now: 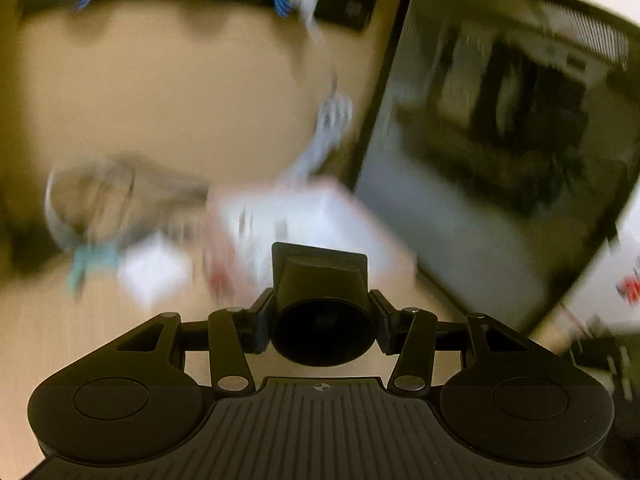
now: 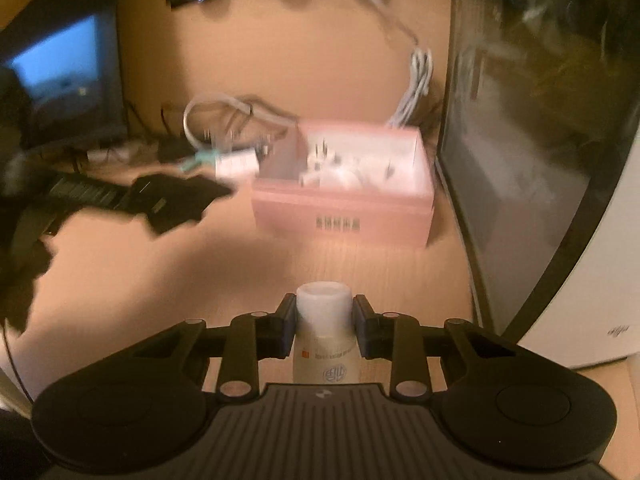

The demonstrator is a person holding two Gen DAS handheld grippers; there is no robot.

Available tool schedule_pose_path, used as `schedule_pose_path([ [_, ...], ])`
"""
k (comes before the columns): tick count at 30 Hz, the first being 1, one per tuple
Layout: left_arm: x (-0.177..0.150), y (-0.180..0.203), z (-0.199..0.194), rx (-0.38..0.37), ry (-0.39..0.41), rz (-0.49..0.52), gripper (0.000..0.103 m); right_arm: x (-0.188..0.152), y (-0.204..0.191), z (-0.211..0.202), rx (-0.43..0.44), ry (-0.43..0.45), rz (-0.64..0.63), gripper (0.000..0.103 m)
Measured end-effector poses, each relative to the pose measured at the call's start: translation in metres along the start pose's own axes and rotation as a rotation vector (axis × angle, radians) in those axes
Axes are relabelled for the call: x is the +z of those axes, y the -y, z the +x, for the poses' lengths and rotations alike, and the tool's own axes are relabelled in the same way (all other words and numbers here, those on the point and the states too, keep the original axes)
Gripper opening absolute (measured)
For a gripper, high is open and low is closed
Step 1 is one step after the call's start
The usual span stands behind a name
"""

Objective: Organize rigid objects
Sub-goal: 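Lift the cream tube toward the pink box with the right gripper while the left holds the black piece, then lower the cream tube into the pink box with the right gripper while the left drops the black piece in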

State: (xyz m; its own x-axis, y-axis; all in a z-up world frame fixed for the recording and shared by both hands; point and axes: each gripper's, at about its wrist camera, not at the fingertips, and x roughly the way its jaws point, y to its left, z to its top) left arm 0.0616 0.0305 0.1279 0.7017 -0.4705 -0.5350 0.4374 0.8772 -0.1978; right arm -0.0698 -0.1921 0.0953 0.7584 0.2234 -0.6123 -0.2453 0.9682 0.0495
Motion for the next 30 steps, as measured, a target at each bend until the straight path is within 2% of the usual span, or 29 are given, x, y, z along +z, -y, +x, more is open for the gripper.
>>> schedule_pose_path([
  [2, 0.029, 0.003, 0.022, -0.02, 0.017, -0.025, 0.054, 0.007, 0.001, -0.004, -0.005, 0.026, 0.006, 0.029],
  [4, 0.052, -0.002, 0.063, -0.051, -0.061, -0.081, 0.054, 0.011, 0.0, -0.005, -0.014, 0.045, 0.014, 0.029],
  [7, 0.056, -0.016, 0.112, -0.02, -0.138, -0.202, 0.053, 0.013, -0.002, -0.007, -0.03, 0.055, 0.02, 0.029],
  [9, 0.052, -0.024, 0.119, -0.002, -0.128, -0.266, 0.053, 0.015, -0.003, -0.006, -0.05, 0.061, 0.009, 0.029],
  [14, 0.034, -0.035, 0.084, -0.017, 0.022, -0.291, 0.052, 0.036, 0.004, -0.011, -0.079, 0.105, 0.008, 0.029],
  [18, 0.007, -0.046, 0.045, 0.005, 0.045, -0.342, 0.052, 0.079, 0.011, -0.008, -0.079, 0.149, 0.001, 0.029],
  [22, -0.03, -0.057, 0.008, 0.019, 0.027, -0.383, 0.052, 0.141, 0.016, 0.006, -0.048, 0.173, -0.016, 0.029],
  [25, -0.058, -0.065, -0.011, 0.037, 0.002, -0.437, 0.052, 0.181, 0.017, 0.029, -0.042, 0.126, -0.008, 0.029],
  [30, -0.087, -0.082, -0.031, 0.096, -0.037, -0.501, 0.052, 0.221, 0.023, 0.106, -0.032, -0.041, 0.051, 0.031],
])
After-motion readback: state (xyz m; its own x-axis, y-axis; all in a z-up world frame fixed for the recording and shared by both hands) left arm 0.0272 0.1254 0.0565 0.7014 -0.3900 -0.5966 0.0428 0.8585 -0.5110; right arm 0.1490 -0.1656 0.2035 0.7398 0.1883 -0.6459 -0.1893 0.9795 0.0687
